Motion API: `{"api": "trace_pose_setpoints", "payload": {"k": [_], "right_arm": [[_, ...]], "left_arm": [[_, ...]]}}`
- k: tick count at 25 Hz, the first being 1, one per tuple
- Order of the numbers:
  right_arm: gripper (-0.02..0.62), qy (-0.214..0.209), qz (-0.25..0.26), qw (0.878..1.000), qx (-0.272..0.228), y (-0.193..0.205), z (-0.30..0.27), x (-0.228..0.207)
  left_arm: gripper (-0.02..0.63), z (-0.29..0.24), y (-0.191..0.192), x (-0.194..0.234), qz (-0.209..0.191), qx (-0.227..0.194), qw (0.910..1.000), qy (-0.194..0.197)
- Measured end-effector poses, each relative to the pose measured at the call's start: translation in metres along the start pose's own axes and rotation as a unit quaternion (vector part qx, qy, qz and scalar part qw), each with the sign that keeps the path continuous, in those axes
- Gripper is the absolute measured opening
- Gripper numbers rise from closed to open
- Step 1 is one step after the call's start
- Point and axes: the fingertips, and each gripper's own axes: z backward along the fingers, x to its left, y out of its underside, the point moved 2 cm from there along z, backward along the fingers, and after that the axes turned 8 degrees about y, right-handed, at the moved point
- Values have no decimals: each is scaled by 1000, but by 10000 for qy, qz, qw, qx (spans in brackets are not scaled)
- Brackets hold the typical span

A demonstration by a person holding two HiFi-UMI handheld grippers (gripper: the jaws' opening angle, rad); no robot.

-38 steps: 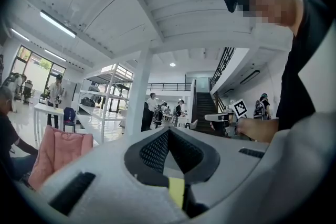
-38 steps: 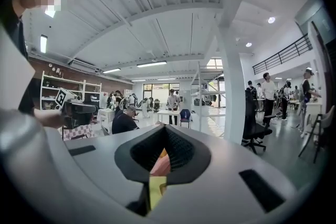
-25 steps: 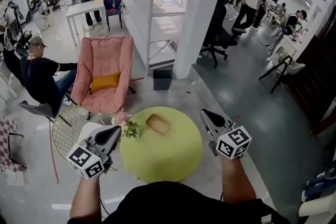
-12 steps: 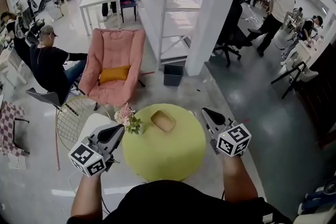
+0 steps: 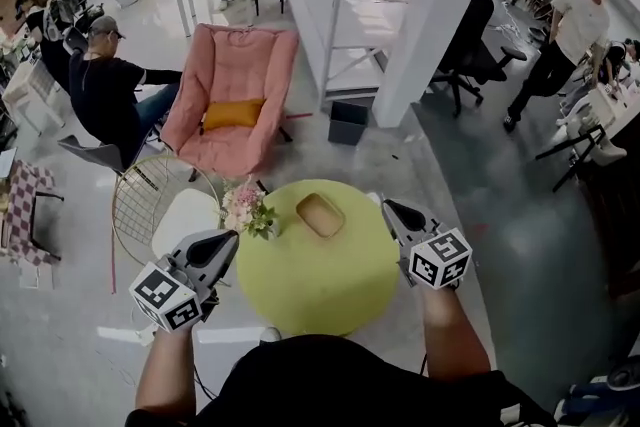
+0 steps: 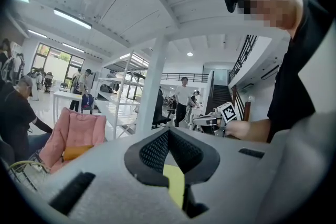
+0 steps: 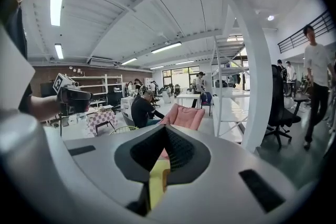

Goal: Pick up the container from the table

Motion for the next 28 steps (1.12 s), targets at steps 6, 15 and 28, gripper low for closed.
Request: {"api": "trace_pose_setpoints", "payload": {"k": [6,15,28], "right_arm": [[8,-89,-104,9998,175,21,-19,-4],[8,-226,-163,9984,501,55,-44,-12],[8,-663,-124,9898,1252,129,-93,0]], "left_arm": [[17,2,16,3,192,81,9997,-116],[17,-2,44,8,192,351,9984,-392],[17,-9,73,12,271,604,9949,-764]]}}
